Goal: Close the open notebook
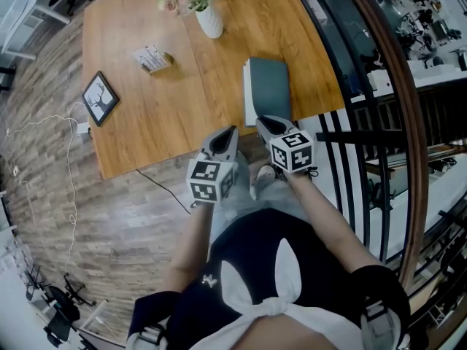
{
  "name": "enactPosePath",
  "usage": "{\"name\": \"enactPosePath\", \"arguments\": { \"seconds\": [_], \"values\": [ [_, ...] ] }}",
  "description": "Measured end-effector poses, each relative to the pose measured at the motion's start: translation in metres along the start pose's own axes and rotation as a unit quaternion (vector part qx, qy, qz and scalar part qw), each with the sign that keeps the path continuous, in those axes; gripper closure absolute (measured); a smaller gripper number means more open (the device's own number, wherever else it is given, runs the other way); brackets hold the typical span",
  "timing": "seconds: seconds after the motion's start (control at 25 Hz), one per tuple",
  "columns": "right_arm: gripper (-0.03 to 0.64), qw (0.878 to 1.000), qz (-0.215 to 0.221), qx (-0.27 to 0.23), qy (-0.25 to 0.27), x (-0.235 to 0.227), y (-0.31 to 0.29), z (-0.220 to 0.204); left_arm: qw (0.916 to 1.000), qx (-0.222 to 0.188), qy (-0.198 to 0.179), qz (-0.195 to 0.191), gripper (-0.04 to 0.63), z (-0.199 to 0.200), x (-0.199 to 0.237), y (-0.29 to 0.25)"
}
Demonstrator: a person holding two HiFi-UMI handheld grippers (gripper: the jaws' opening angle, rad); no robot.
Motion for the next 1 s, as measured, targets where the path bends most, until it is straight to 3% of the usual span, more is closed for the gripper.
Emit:
{"name": "enactPosePath", "arguments": {
  "seconds": [1.0],
  "values": [
    [0.571, 0.998, -0.004, 0.053, 0.023, -0.001, -0.035, -0.024, 0.9998, 0.008, 0.014, 0.014, 0.577, -0.013, 0.024, 0.004]
  ]
}}
Point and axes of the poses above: the fingertips, and each gripper's own axes: y backward along the fingers, x to its left, z out of its top, the point moved 1 cm from there along y, backward along the fingers
